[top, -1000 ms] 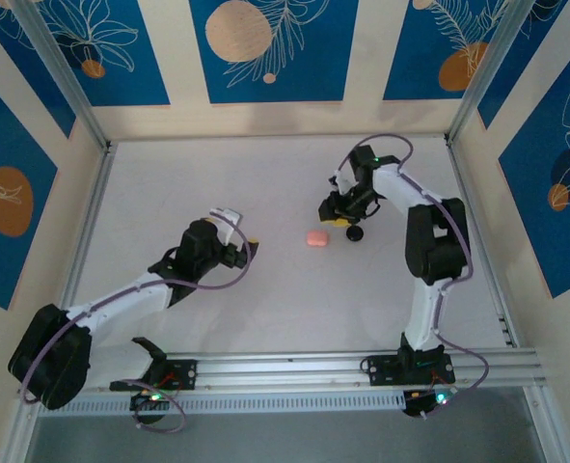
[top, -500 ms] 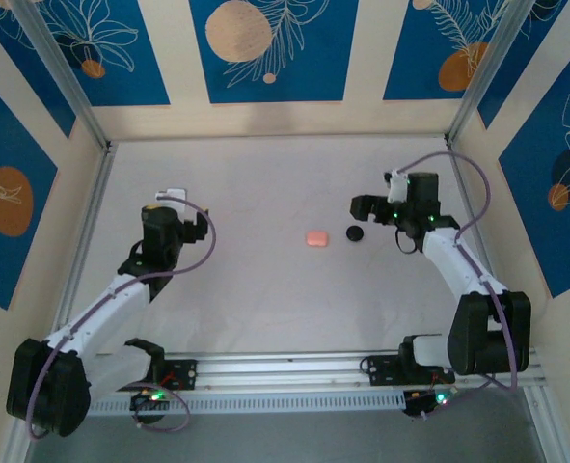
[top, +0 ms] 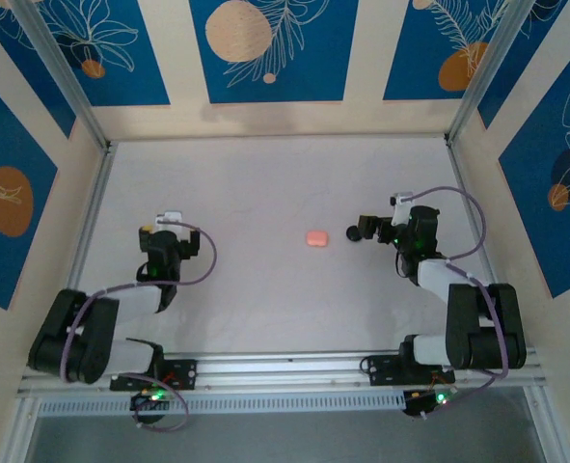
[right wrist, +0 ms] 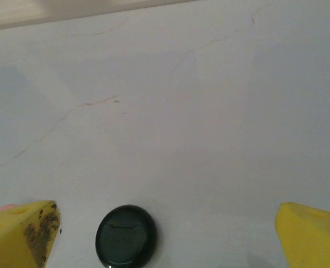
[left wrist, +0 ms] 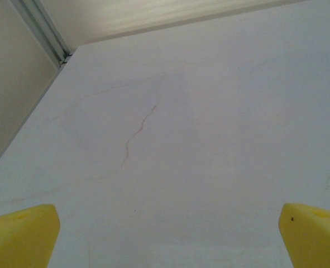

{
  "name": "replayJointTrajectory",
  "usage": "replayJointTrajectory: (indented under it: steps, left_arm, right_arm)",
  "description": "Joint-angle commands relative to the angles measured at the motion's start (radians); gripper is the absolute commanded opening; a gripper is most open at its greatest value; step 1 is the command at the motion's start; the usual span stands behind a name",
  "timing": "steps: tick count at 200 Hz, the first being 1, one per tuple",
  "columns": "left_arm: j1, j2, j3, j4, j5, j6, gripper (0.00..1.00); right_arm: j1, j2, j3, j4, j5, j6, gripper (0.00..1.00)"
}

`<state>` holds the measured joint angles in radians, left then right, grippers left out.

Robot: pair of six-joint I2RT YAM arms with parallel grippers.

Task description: Insert the wireless bluetooth earbuds into the charging case

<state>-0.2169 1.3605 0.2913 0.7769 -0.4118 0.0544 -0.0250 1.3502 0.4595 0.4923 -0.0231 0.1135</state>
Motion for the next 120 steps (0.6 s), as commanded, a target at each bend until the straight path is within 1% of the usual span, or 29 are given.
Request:
replayJointTrajectory:
  steps: [1, 5, 10, 16, 20, 29, 37, 42, 47, 51, 56, 63, 72, 82, 120]
  left_arm:
    - [0.045, 0.136, -0.039, 0.337, 0.052, 0.008, 1.00]
    - [0.053, 0.184, -0.047, 0.424, 0.076, 0.020, 1.00]
    - [0.056, 0.229, -0.054, 0.471, 0.109, 0.017, 1.00]
    - [0.051, 0.261, -0.051, 0.526, 0.089, 0.040, 1.00]
    - [0.051, 0.244, -0.051, 0.497, 0.094, 0.036, 1.00]
    - [0.060, 0.195, -0.029, 0.364, 0.099, 0.005, 1.00]
    - [0.081, 0.204, 0.008, 0.311, 0.103, -0.017, 1.00]
    - [0.096, 0.212, 0.036, 0.275, 0.126, -0.022, 1.00]
    - [0.109, 0.206, 0.073, 0.181, 0.148, -0.033, 1.00]
    - [0.114, 0.195, 0.090, 0.134, 0.157, -0.043, 1.00]
    - [0.120, 0.194, 0.072, 0.164, 0.169, -0.046, 1.00]
    - [0.128, 0.206, 0.062, 0.209, 0.168, -0.049, 1.00]
    - [0.128, 0.196, 0.065, 0.185, 0.170, -0.054, 1.00]
    - [0.128, 0.203, 0.062, 0.205, 0.170, -0.049, 1.00]
    - [0.126, 0.199, 0.067, 0.190, 0.200, -0.036, 1.00]
  right_arm:
    - [0.010, 0.088, -0.047, 0.260, -0.027, -0.050, 0.99]
    - [0.017, 0.115, -0.059, 0.301, -0.024, -0.061, 0.99]
    - [0.026, 0.156, -0.074, 0.357, -0.021, -0.075, 0.99]
    - [0.035, 0.197, -0.096, 0.468, 0.007, -0.065, 0.99]
    - [0.032, 0.186, -0.108, 0.470, 0.018, -0.057, 0.99]
    - [0.025, 0.153, -0.090, 0.367, 0.006, -0.061, 0.99]
    - [0.023, 0.185, -0.072, 0.390, -0.011, -0.057, 0.99]
    - [0.008, 0.177, -0.062, 0.355, -0.025, -0.047, 0.99]
    - [-0.006, 0.168, -0.047, 0.309, -0.042, -0.036, 0.99]
    - [-0.016, 0.174, -0.044, 0.311, -0.057, -0.027, 0.99]
    - [-0.023, 0.180, -0.053, 0.346, -0.067, -0.023, 0.99]
    - [-0.020, 0.173, -0.046, 0.318, -0.060, -0.025, 0.99]
    - [-0.013, 0.177, -0.047, 0.329, -0.043, -0.026, 0.99]
    - [-0.013, 0.174, -0.043, 0.314, -0.037, -0.023, 0.99]
    - [-0.013, 0.175, -0.045, 0.320, -0.035, -0.023, 0.99]
